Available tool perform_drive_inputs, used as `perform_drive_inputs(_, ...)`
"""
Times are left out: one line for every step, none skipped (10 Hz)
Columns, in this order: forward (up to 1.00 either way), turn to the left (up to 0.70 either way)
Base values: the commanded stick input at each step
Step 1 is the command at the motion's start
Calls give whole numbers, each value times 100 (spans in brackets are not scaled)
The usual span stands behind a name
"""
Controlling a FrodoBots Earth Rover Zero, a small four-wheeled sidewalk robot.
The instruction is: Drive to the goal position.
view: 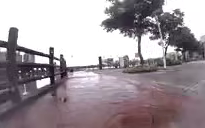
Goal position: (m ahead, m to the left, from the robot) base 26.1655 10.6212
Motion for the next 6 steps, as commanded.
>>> perform_drive_inputs(100,-1)
perform_drive_inputs(100,-1)
perform_drive_inputs(100,-1)
perform_drive_inputs(100,-1)
perform_drive_inputs(100,-1)
perform_drive_inputs(100,-1)
